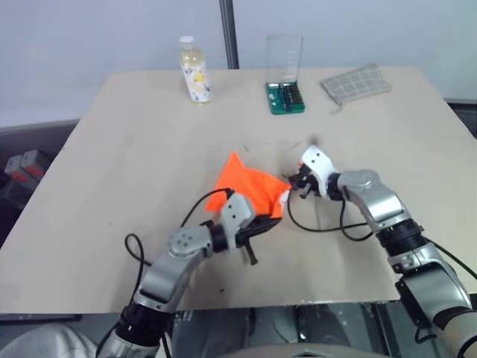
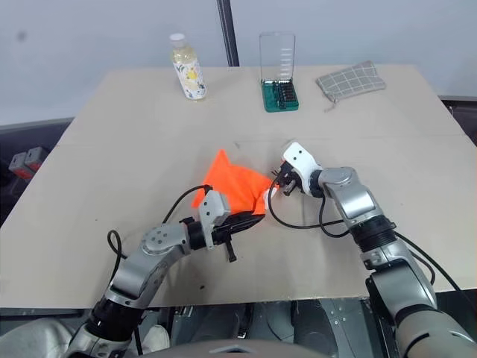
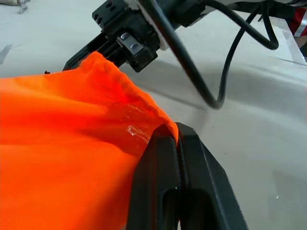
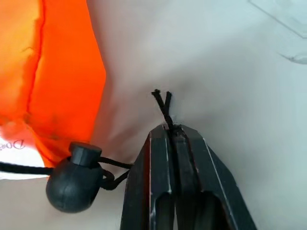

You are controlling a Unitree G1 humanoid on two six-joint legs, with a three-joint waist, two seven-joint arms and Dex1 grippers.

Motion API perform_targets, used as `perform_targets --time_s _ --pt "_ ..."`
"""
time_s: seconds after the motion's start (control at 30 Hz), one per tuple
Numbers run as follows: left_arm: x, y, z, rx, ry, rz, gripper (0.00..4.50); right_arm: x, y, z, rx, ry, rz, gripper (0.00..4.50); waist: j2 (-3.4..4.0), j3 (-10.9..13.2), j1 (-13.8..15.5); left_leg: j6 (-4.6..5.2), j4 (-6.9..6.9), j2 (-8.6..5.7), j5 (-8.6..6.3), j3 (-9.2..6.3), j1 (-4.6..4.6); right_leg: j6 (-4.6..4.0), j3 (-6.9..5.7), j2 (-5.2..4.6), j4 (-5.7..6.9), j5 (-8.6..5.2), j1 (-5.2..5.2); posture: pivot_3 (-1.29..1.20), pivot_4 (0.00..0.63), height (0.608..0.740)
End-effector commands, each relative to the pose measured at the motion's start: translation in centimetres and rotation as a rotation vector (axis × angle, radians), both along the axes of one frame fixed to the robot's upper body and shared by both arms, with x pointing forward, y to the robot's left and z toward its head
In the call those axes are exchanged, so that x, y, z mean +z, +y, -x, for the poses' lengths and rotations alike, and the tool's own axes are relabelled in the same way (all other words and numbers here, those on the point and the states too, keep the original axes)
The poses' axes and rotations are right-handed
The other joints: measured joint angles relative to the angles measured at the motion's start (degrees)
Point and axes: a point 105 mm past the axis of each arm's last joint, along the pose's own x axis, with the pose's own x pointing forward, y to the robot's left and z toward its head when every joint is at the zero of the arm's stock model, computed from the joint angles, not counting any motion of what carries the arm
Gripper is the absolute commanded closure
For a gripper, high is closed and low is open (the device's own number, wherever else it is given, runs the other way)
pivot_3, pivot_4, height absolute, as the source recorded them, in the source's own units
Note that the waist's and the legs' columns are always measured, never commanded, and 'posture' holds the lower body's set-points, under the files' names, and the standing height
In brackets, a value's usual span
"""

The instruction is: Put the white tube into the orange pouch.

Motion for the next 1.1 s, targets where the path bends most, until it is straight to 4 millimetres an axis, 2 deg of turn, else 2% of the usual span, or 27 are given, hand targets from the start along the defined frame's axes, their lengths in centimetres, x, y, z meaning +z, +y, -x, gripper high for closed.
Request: perform_targets --time_s 0.03,0.17,0.23,0.37,0.47,0.53,0.57,0.63,0.67,0.8,0.9,1.0,1.1 --pt "0.6 -0.4 0.1 -0.011 -0.030 0.015 4.50 -0.8 -1.5 -1.0 -0.100 -0.010 -0.004 4.46 0.00 0.00 0.00 -0.01 0.01 0.00 0.01 -0.01 0.04 0.00 0.00 0.02 0.00 0.00 0.05 0.00 0.150 0.740" --pt "0.7 -0.1 -0.6 0.024 -0.027 0.014 4.50 2.8 -1.2 -2.2 -0.150 -0.073 -0.210 4.46 0.03 0.04 0.11 -0.06 0.02 0.00 0.06 -0.05 0.03 -0.01 -0.03 0.03 0.02 0.00 0.09 0.00 0.150 0.740" --pt "0.7 0.1 -1.0 0.045 -0.017 0.018 4.50 4.0 -1.1 -2.4 -0.153 -0.089 -0.269 4.46 0.06 0.08 0.14 -0.08 0.02 0.00 0.07 -0.08 -0.07 -0.01 -0.05 0.04 0.02 0.00 0.01 0.00 0.150 0.740" --pt "1.7 0.5 -1.7 0.093 0.007 0.089 4.50 7.6 -1.5 -2.7 -0.168 -0.139 -0.445 4.46 0.06 0.08 0.02 -0.12 -0.05 -0.01 0.09 -0.05 -0.32 -0.01 -0.01 0.01 0.04 0.01 -0.29 0.00 0.150 0.740" --pt "2.5 0.8 -1.8 0.102 -0.032 0.094 3.43 10.8 -1.3 -2.3 -0.125 -0.215 -0.533 4.50 0.07 0.08 -0.01 -0.33 -0.15 0.00 0.21 -0.02 -0.51 -0.01 0.02 -0.01 -0.01 0.01 -0.53 0.00 0.150 0.740" --pt "2.4 1.6 -2.3 0.158 -0.042 0.074 2.44 13.9 -0.6 -1.2 -0.038 -0.278 -0.621 4.50 0.09 0.09 -0.02 -0.33 -0.16 0.00 0.21 -0.02 -0.65 -0.02 0.02 -0.01 -0.05 0.01 -0.64 0.00 0.150 0.740" --pt "2.5 2.0 -1.9 0.161 -0.033 0.077 2.04 15.9 -0.4 -0.5 0.006 -0.317 -0.668 4.50 0.09 0.09 -0.01 -0.33 -0.15 0.00 0.21 -0.02 -0.66 -0.01 0.02 -0.01 -0.05 0.01 -0.65 0.00 0.150 0.740" --pt "2.8 2.5 -1.2 0.155 -0.015 0.094 2.04 18.5 -0.3 0.8 0.063 -0.365 -0.722 4.50 0.20 0.17 -0.14 -0.30 -0.15 0.00 0.19 -0.03 -0.69 -0.02 0.02 -0.02 -0.06 0.01 -0.66 0.00 0.150 0.740" --pt "3.0 2.6 -0.9 0.153 -0.008 0.102 2.04 19.1 -0.3 1.1 0.075 -0.374 -0.734 4.50 0.22 0.18 -0.08 -0.15 -0.16 0.01 0.10 -0.03 -0.70 -0.02 0.03 -0.03 -0.06 0.01 -0.67 0.00 0.150 0.740" --pt "5.4 4.1 -1.3 0.187 -0.017 0.175 2.04 22.1 -0.1 3.0 0.164 -0.420 -0.782 4.50 0.22 0.19 0.24 -0.10 -0.11 0.00 0.07 -0.17 -0.74 -0.02 -0.13 -0.04 -0.06 0.01 -0.64 0.00 0.150 0.740" --pt "7.5 5.8 -2.7 0.238 -0.052 0.232 2.04 24.5 0.0 4.1 0.211 -0.447 -0.830 4.50 0.26 0.26 0.24 -0.10 -0.06 0.00 0.07 -0.17 -0.73 -0.02 -0.14 -0.04 -0.02 0.01 -0.62 0.00 0.150 0.740" --pt "10.3 7.0 -4.1 0.254 -0.113 0.282 2.04 26.4 0.3 5.0 0.260 -0.476 -0.845 4.50 0.27 0.28 0.17 -0.11 -0.03 -0.01 0.08 -0.16 -0.74 -0.03 -0.15 -0.03 0.01 0.01 -0.64 0.00 0.150 0.740" --pt "14.3 6.7 -4.9 0.205 -0.196 0.346 2.04 28.2 0.9 5.9 0.320 -0.509 -0.841 4.50 0.25 0.29 0.14 -0.21 -0.04 -0.01 0.14 -0.17 -0.77 -0.03 -0.16 -0.02 -0.02 0.01 -0.65 0.00 0.150 0.740"
